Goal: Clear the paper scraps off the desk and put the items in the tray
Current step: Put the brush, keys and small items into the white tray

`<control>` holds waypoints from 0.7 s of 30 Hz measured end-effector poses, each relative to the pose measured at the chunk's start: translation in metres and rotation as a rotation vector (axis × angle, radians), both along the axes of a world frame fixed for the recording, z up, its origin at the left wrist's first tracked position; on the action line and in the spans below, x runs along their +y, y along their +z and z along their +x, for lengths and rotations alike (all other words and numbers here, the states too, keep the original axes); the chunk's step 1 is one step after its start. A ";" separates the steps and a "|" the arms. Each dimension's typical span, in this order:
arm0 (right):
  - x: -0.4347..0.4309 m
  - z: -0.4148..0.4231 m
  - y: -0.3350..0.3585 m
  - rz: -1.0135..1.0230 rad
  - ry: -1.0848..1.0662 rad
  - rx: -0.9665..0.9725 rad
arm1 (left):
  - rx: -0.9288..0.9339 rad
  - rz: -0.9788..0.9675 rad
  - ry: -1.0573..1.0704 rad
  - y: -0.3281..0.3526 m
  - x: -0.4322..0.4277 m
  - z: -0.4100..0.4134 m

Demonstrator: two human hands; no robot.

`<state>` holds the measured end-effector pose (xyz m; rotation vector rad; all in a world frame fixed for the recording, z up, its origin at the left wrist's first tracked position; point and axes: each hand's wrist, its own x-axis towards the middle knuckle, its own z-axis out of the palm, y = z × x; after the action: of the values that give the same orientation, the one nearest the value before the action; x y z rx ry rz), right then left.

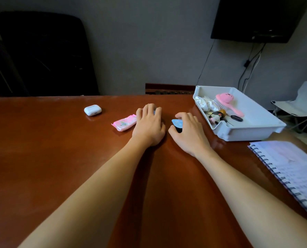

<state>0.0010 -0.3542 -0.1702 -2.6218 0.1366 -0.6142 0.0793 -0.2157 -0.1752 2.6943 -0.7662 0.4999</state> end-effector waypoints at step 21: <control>0.000 -0.012 0.000 0.021 0.022 -0.096 | 0.040 -0.056 0.009 0.005 0.012 -0.026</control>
<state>-0.0113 -0.3541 -0.1702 -2.5641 0.0843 -0.7260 0.0536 -0.2040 -0.1698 2.6489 -0.7189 0.4605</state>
